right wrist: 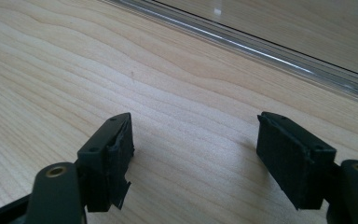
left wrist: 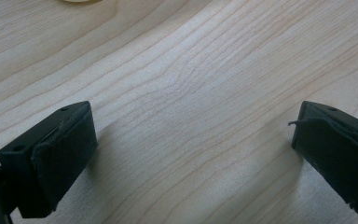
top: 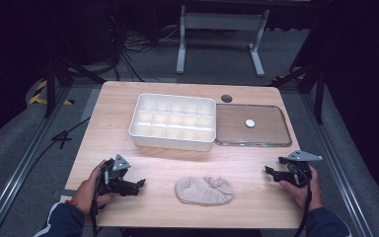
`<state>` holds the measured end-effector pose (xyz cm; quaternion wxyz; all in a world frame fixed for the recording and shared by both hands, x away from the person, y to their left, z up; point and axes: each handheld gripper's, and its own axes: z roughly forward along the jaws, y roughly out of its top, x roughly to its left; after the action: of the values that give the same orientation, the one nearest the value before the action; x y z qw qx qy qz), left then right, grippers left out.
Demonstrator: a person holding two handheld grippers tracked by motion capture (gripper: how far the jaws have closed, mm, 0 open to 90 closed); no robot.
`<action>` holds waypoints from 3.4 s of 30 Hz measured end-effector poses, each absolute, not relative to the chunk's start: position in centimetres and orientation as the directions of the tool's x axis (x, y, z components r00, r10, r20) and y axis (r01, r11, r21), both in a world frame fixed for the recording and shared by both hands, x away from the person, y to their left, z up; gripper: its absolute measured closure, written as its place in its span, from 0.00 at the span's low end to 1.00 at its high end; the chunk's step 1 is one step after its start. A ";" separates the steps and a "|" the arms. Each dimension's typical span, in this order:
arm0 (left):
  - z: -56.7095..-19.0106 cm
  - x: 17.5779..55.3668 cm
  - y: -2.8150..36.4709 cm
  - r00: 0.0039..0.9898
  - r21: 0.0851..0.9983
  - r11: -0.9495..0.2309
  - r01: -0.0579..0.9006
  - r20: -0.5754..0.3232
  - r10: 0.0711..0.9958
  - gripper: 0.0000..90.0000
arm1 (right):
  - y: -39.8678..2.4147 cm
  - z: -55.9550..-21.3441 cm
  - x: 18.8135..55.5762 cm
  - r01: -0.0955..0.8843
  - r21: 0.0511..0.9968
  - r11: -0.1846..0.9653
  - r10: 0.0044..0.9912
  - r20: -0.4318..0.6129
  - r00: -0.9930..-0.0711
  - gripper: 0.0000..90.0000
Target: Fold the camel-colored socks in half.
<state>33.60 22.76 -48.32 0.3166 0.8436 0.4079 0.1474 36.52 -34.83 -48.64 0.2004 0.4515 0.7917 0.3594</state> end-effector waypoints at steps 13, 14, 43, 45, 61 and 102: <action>-48.4 34.1 23.2 0.677 0.661 -0.502 0.557 -0.012 0.736 0.00 | -34.8 -48.6 36.5 0.573 0.745 0.342 0.854 0.008 -0.520 0.28; -48.4 34.1 23.3 0.681 0.659 -0.507 0.556 -0.011 0.732 0.00 | -34.8 -48.6 36.5 0.574 0.744 0.342 0.853 0.010 -0.521 0.29; -48.4 34.0 23.9 0.739 0.658 -0.548 0.516 -0.018 0.674 0.00 | -27.5 -44.3 34.3 0.386 0.832 0.399 0.708 -0.012 -0.706 0.42; -48.4 33.9 23.9 0.736 0.658 -0.549 0.516 -0.013 0.677 0.00 | -26.5 -44.3 34.1 0.374 0.830 0.413 0.683 -0.011 -0.730 0.43; -47.8 34.0 24.1 0.694 0.671 -0.493 0.554 -0.044 0.719 0.19 | -18.1 -45.1 31.5 0.250 0.798 0.548 0.433 -0.014 -0.901 0.86; -47.1 33.4 10.0 0.881 0.639 -0.661 0.394 -0.056 0.470 0.45 | -15.5 -47.7 30.9 0.213 0.739 0.639 0.353 -0.036 -0.935 0.97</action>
<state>33.42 10.04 -47.15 0.3361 0.9096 0.2374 0.0571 30.87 -15.46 -47.73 0.0885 0.1569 0.9010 0.3946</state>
